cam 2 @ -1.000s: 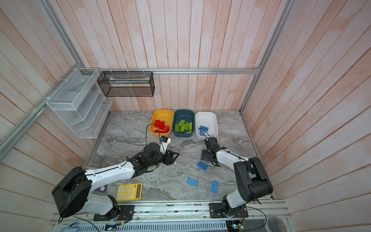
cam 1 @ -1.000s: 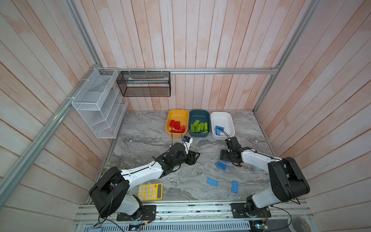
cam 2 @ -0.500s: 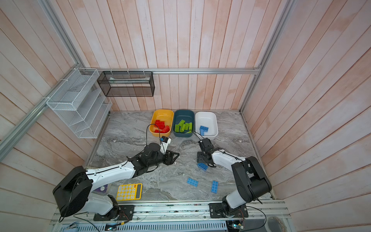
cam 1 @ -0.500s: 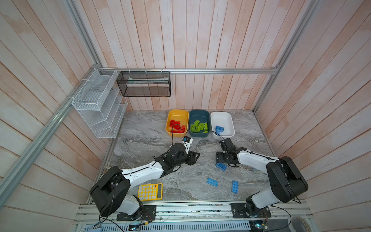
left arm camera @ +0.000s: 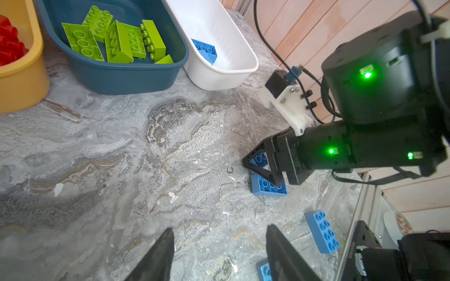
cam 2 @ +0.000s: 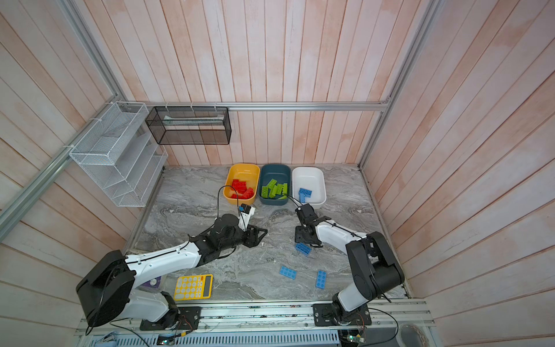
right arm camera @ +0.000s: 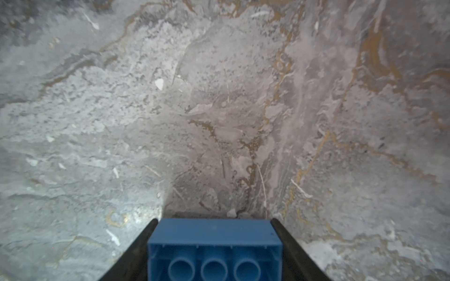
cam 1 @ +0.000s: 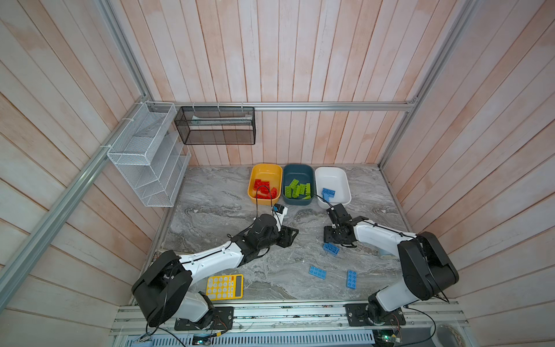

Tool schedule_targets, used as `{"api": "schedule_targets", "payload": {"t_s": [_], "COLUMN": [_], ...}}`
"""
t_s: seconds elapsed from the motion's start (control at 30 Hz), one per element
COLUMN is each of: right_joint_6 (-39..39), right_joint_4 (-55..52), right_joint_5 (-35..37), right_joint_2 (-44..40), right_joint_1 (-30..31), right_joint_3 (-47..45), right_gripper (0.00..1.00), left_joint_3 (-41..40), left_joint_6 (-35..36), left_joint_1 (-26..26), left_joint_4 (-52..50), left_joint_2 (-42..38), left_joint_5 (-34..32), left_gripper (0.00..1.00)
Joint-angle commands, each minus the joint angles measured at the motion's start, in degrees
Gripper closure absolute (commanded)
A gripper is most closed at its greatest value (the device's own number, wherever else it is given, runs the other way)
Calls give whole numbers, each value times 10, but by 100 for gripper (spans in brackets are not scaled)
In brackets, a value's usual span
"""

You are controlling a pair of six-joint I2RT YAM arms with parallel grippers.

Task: Sort the legos into containers by color
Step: Pick up the lego from the middle-right of the table, then place the lego in the container.

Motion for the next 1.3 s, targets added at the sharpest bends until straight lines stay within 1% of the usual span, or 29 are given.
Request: {"api": "schedule_targets", "payload": {"t_s": [0.0, 0.07, 0.23, 0.37, 0.53, 0.6, 0.7, 0.77, 0.83, 0.87, 0.93, 0.97, 1.0, 1.03, 1.13, 1.27], "right_joint_6": [-6, -13, -33, -50, -53, -50, -48, -47, -45, -46, -47, -47, -46, -46, -42, -22], "right_joint_4": [-38, -43, -45, -44, -53, -56, -61, -64, -64, -63, -58, -58, -57, -55, -28, 21], "right_joint_5": [-16, -18, -36, -43, -30, -31, -41, -51, -57, -61, -62, -61, -62, -64, -66, -73], "right_joint_2": [-10, -2, 46, 109, 200, 234, 275, 291, 299, 299, 294, 290, 283, 275, 225, 139], "right_joint_1": [0, -8, -58, -87, -99, -104, -115, -122, -129, -131, -133, -134, -136, -137, -140, -150], "right_joint_3": [68, 108, 215, 312, 421, 459, 505, 526, 540, 544, 546, 546, 544, 541, 499, 414], "right_gripper": [42, 42, 43, 43, 42, 39, 31, 27, 22, 19, 9, 7, 5, 4, 4, 4], "left_joint_3": [-22, -35, -62, -76, -80, -74, -61, -51, -40, -34, -21, -12, 0, 11, 53, 125], "left_joint_6": [3, -1, -7, -7, -10, -9, -6, -3, 0, 1, 3, 4, 6, 6, 13, 11], "left_joint_1": [-3, -3, -11, -27, -45, -54, -69, -79, -79, -96, -105, -108, -111, -114, -128, -148], "left_joint_4": [-16, -23, -50, -81, -111, -124, -142, -152, -156, -157, -158, -159, -162, -166, -171, -191], "left_joint_2": [-30, -40, -70, -96, -110, -109, -103, -95, -84, -79, -65, -57, -46, -35, 2, 76], "left_joint_5": [-7, -9, -26, -55, -75, -87, -100, -109, -113, -115, -119, -120, -122, -123, -127, -140], "left_gripper": [38, 38, 38, 38, 38, 38, 38, 37, 37, 36, 33, 30, 23, 20, 17, 16]}}
